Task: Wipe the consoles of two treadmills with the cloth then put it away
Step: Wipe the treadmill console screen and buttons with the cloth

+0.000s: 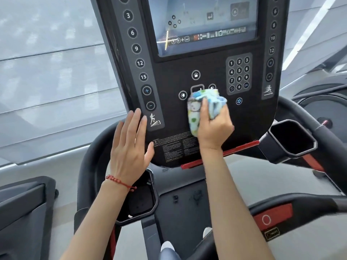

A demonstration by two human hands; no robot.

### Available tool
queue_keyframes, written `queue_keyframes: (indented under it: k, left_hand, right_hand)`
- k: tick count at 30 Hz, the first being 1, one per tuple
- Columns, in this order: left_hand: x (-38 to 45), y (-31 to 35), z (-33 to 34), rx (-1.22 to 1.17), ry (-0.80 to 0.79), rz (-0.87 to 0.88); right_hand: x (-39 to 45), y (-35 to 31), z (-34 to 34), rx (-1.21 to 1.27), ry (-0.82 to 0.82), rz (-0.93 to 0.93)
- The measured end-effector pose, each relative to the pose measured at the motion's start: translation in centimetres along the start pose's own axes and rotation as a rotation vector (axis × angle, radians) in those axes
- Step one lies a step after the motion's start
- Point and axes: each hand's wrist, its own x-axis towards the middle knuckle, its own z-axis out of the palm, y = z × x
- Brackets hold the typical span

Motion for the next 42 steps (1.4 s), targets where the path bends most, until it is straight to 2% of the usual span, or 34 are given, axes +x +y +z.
queue_keyframes:
  k: [4,7,13,17,19,26,29,32,34,37,42]
  left_hand:
    - [-0.1,0.1,0.0,0.009,-0.003,0.007]
    - [-0.4,0.2,0.0,0.003,0.003,0.000]
    - [-0.4,1.1,0.2,0.019,0.023,-0.010]
    - [0.5,1.8,0.3,0.032,0.028,0.039]
    - [1.1,2.2,0.4,0.044,0.032,0.060]
    - [1.9,3.3,0.9,0.098,-0.011,0.100]
    - [1.8,3.4,1.2,0.123,-0.004,0.088]
    - [1.8,3.6,1.4,0.136,0.007,0.079]
    - [1.8,3.8,1.5,0.137,0.015,0.063]
    - [1.9,4.3,1.6,0.142,0.028,0.029]
    - [2.2,5.7,2.1,0.130,0.038,-0.035]
  right_hand:
    - [2.3,2.4,-0.9,-0.029,0.084,0.239]
    - [1.2,1.0,-1.0,-0.021,0.051,0.289]
    - [-5.3,-2.7,-1.1,0.025,-0.196,-0.126]
    - [-4.0,-1.6,-1.3,-0.023,-0.199,-0.284]
    - [-2.7,-0.3,-1.4,-0.038,-0.161,-0.203]
    - [4.2,6.4,-2.7,-0.100,0.092,0.262]
    - [5.5,7.5,-2.9,-0.110,0.126,0.367]
    - [5.1,5.7,-2.7,-0.076,0.123,0.426]
    - [4.2,3.2,-1.9,-0.029,0.044,0.316]
    - [3.1,0.3,0.0,0.011,-0.060,-0.004]
    - [5.3,1.7,0.9,0.029,-0.119,-0.287]
